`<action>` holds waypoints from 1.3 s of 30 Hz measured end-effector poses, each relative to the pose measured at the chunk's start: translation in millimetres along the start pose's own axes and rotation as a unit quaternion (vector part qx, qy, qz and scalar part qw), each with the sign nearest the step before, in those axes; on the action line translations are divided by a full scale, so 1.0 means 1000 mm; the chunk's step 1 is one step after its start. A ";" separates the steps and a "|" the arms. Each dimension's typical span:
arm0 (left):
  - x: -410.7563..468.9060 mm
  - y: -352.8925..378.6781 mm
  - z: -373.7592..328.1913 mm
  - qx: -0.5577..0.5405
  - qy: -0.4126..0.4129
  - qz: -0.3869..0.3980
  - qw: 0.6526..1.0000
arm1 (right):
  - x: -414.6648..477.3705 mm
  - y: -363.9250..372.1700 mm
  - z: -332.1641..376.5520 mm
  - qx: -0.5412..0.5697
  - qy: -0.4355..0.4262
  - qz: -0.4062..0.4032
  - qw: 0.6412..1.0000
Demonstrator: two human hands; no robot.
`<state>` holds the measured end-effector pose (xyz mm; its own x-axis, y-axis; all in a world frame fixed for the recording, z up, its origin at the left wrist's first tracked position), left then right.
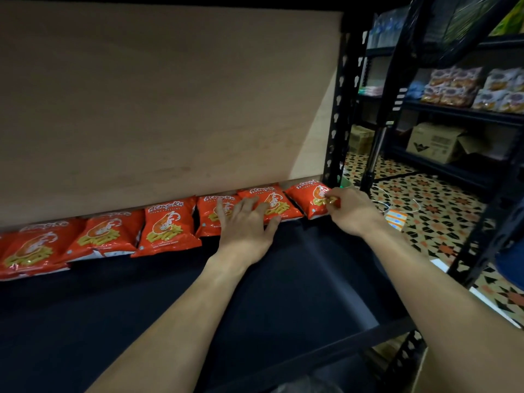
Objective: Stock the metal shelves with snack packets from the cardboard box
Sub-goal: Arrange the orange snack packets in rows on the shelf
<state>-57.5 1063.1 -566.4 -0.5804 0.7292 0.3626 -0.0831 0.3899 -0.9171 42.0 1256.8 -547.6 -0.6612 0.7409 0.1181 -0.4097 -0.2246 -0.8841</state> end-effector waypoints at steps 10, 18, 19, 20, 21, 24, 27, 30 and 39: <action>0.000 -0.001 0.000 -0.004 0.001 -0.004 1.000 | 0.012 0.007 0.012 -0.006 0.010 -0.014 1.000; -0.001 -0.002 0.001 -0.005 0.002 -0.013 1.000 | 0.010 0.010 0.018 -0.027 0.019 -0.042 0.999; -0.001 -0.002 0.000 -0.007 0.002 -0.014 1.000 | 0.009 0.010 0.018 -0.032 0.019 -0.045 0.998; -0.001 -0.003 0.001 -0.008 0.002 -0.016 1.000 | 0.009 0.011 0.019 -0.034 0.018 -0.047 0.998; -0.001 -0.003 0.001 -0.010 0.001 -0.015 1.000 | 0.009 0.011 0.019 -0.033 0.018 -0.047 0.998; -0.001 -0.004 0.001 -0.014 0.000 -0.017 1.000 | 0.008 0.011 0.019 -0.032 0.017 -0.045 0.998; -0.001 -0.003 0.002 -0.019 -0.002 -0.019 1.000 | 0.008 0.012 0.017 -0.017 0.015 -0.037 0.999; -0.002 -0.004 0.001 -0.021 -0.003 -0.018 1.000 | 0.008 0.011 0.013 0.004 0.017 -0.030 0.999; -0.004 -0.014 -0.009 -0.017 0.026 -0.047 0.998 | -0.019 -0.007 -0.008 0.050 0.009 -0.026 0.998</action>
<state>-46.9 1059.6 -553.1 -0.5283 0.7164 0.4557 -0.1067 0.4765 -0.8727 62.1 1249.5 -546.7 -0.6266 0.7639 0.1543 -0.5042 -0.2464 -0.8277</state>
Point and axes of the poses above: each hand's wrist, its own x-axis towards the middle knuckle, its own y-axis out of the palm, z = x × y, the point moved 5 cm from there along x, towards the middle knuckle, and after that the axes turned 10 degrees about y, right-handed, at the moved point
